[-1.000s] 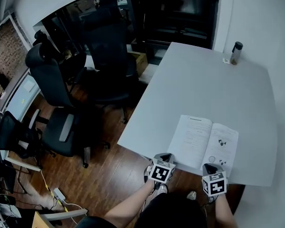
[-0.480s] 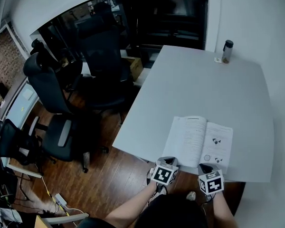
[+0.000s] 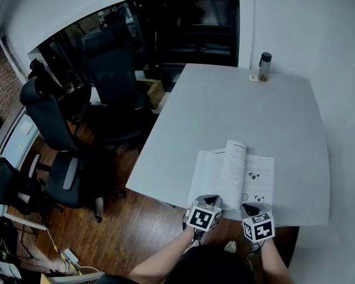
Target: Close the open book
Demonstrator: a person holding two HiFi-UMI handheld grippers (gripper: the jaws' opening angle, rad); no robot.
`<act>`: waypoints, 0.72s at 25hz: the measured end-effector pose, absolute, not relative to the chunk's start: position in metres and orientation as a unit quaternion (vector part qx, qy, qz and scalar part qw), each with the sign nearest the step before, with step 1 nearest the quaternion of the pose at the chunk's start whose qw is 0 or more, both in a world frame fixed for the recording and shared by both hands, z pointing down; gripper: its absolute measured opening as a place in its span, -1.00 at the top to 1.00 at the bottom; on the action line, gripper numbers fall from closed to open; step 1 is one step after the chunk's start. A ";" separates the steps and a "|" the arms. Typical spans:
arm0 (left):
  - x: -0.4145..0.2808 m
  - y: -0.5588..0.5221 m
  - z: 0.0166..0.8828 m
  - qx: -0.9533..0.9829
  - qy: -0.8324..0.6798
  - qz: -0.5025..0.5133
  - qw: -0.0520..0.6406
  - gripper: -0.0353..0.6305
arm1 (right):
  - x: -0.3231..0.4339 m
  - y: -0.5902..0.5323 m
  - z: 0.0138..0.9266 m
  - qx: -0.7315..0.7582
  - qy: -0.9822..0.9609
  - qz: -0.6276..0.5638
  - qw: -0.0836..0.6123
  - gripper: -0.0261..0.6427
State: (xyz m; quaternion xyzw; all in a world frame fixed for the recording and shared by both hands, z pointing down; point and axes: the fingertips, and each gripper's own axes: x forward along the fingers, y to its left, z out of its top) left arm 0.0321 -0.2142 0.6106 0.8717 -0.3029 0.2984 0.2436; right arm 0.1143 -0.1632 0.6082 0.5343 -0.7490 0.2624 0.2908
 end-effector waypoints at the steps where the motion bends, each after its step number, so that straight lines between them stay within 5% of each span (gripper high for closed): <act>1: 0.037 -0.214 0.608 0.874 -0.301 0.296 0.241 0.88 | 0.119 -0.161 0.607 0.538 -0.747 0.263 0.288 0.90; 18: 0.168 -0.192 0.551 0.926 -0.212 0.250 0.187 0.88 | 0.223 -0.153 0.526 0.636 -0.711 0.212 0.213 0.90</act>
